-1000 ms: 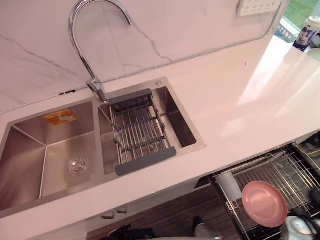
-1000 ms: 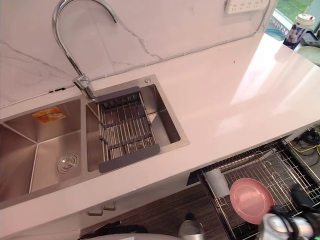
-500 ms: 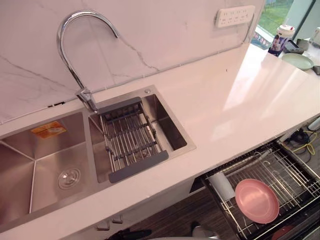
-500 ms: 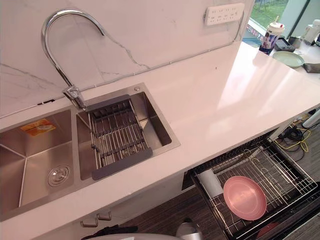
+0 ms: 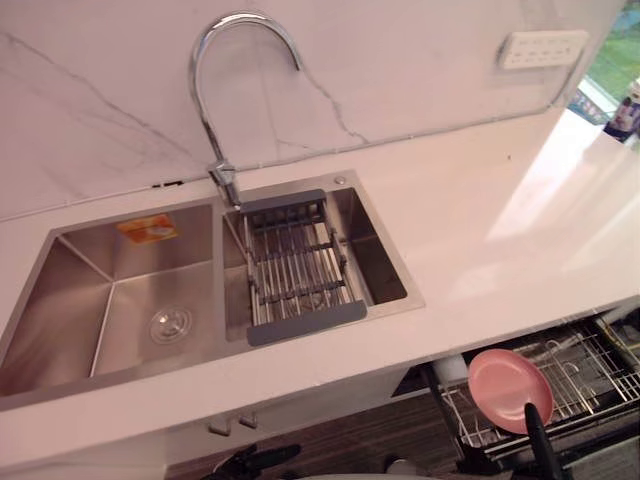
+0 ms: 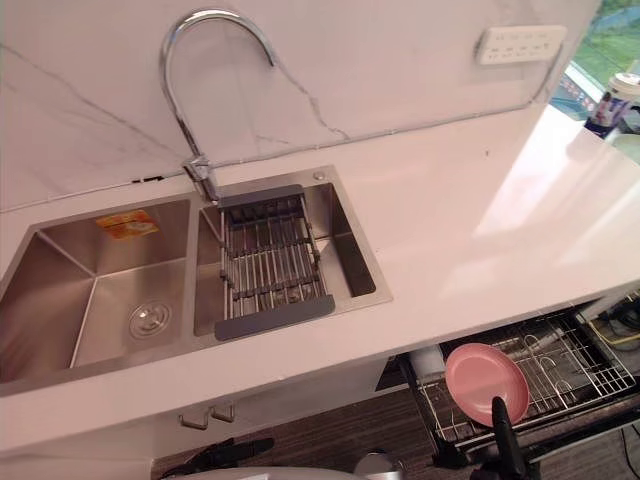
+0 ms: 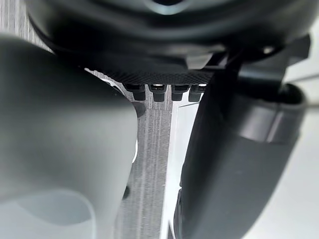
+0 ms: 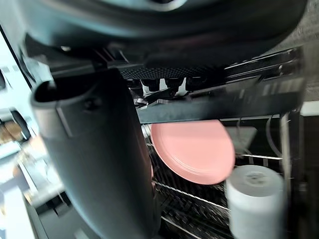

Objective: Walk over to the sink, pick up the cup, carry it to the dishwasher, place the cup inside the dishwasher, then close the dishwasher door

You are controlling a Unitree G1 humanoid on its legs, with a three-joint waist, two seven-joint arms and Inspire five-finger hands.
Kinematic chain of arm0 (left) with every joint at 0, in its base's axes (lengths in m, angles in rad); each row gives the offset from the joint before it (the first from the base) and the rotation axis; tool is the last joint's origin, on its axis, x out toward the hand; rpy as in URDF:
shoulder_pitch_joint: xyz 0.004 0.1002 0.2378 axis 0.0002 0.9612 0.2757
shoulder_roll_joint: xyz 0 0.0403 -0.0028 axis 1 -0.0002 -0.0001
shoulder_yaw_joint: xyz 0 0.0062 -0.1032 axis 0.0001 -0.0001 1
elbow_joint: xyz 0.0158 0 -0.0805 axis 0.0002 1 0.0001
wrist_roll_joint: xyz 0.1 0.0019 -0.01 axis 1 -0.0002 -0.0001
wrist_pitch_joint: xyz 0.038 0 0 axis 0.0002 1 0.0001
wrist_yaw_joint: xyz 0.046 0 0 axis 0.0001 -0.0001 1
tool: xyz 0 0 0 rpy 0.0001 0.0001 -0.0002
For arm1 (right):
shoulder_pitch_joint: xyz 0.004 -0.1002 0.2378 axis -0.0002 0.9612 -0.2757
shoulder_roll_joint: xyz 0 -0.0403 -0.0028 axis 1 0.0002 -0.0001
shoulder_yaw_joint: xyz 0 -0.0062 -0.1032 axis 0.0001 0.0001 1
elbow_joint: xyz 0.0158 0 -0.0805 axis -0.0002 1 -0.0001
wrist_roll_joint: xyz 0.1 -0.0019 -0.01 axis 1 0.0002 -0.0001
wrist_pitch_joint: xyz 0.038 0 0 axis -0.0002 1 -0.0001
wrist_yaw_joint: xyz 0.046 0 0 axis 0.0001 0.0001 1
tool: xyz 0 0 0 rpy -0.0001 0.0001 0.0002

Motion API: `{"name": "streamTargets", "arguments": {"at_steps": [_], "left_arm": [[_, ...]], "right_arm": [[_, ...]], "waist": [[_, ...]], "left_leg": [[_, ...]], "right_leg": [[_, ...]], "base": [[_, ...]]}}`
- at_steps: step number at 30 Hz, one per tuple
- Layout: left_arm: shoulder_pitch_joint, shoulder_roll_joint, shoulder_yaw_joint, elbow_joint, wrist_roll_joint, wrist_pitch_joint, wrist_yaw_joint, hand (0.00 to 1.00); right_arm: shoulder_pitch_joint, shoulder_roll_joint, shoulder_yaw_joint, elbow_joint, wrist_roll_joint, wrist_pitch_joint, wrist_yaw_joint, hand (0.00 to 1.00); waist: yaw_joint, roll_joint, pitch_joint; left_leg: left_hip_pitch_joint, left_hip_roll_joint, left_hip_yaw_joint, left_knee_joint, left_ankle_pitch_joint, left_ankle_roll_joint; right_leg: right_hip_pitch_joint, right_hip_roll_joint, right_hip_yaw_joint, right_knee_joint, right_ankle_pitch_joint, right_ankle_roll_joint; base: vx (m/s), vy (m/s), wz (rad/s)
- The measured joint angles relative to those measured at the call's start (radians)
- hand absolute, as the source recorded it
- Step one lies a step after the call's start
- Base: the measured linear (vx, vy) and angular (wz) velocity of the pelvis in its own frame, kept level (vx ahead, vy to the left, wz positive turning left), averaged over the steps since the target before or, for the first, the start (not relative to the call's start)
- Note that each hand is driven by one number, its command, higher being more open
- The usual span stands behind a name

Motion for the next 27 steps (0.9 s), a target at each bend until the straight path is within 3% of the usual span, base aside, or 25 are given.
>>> {"name": "streamTargets", "arguments": {"at_steps": [3, 5, 9, 13, 18, 21, 24, 27], "left_arm": [[0.003, -0.002, 0.015, -0.004, 0.000, 0.000, -0.001, 1.00], [0.009, -0.008, 0.029, -0.022, -0.008, 0.001, -0.001, 1.00], [0.021, -0.011, 0.055, -0.039, -0.008, -0.003, -0.005, 1.00], [0.036, -0.013, 0.110, -0.034, -0.008, -0.012, -0.002, 1.00], [0.068, -0.007, 0.120, -0.034, -0.004, -0.023, -0.022, 1.00], [0.095, -0.010, 0.120, -0.026, 0.003, -0.042, -0.058, 1.00], [0.113, -0.014, 0.113, -0.027, 0.001, -0.102, -0.100, 1.00], [0.121, -0.013, 0.105, -0.026, 0.002, -0.109, -0.146, 1.00]], "right_arm": [[-0.038, -0.015, 0.021, 0.007, 0.002, 0.015, 0.015, 1.00], [-0.074, -0.044, 0.024, 0.019, 0.026, 0.046, 0.019, 1.00], [-0.136, -0.076, 0.032, 0.053, 0.046, 0.055, 0.024, 1.00], [-0.135, -0.077, 0.101, 0.059, 0.118, 0.020, 0.159, 1.00], [-0.168, -0.081, 0.156, 0.065, 0.156, -0.003, 0.189, 1.00], [-0.153, -0.088, 0.231, 0.062, 0.113, 0.032, 0.211, 1.00], [-0.082, -0.098, 0.284, 0.048, -0.024, 0.043, 0.253, 1.00], [-0.019, -0.131, 0.350, 0.088, -0.195, 0.094, 0.323, 1.00]], "waist": [[0.004, 0.000, 0.000], [0.029, 0.000, -0.001], [0.047, 0.001, -0.002], [0.046, 0.002, -0.006], [0.049, 0.003, -0.007], [0.050, 0.003, -0.007], [0.052, -0.002, -0.009], [0.053, -0.006, -0.014]], "left_leg": [[-0.017, -0.007, -0.041, 0.000, 0.012, 0.004], [-0.027, -0.012, -0.078, 0.000, 0.022, 0.009], [-0.048, -0.018, -0.122, 0.000, 0.037, 0.014], [-0.060, -0.027, -0.135, 0.000, 0.050, 0.020], [-0.082, -0.034, -0.151, -0.001, 0.050, 0.023], [-0.092, -0.028, -0.149, -0.001, 0.047, 0.027], [-0.087, -0.018, -0.139, -0.001, 0.047, 0.026], [-0.077, -0.008, -0.129, -0.001, 0.051, 0.017]], "right_leg": [[0.009, -0.006, -0.042, -0.004, 0.000, 0.000], [0.020, -0.011, -0.077, -0.004, 0.000, 0.000], [0.026, -0.017, -0.121, -0.006, 0.001, 0.003], [0.025, -0.021, -0.135, -0.010, 0.009, 0.007], [0.025, -0.020, -0.154, -0.056, 0.030, 0.008], [0.021, -0.014, -0.154, -0.074, 0.036, 0.006], [0.024, -0.005, -0.148, -0.074, 0.036, 0.004], [0.029, 0.004, -0.142, -0.073, 0.033, -0.002]], "base": [[-0.04, -0.010, 0.42], [-0.04, 0.003, 0.47], [-0.04, 0.005, 0.36], [-0.04, 0.032, 0.11], [-0.09, 0.056, 0.05], [-0.02, 0.017, 0.00], [0.01, -0.008, 0.00], [0.06, -0.042, -0.10]]}}
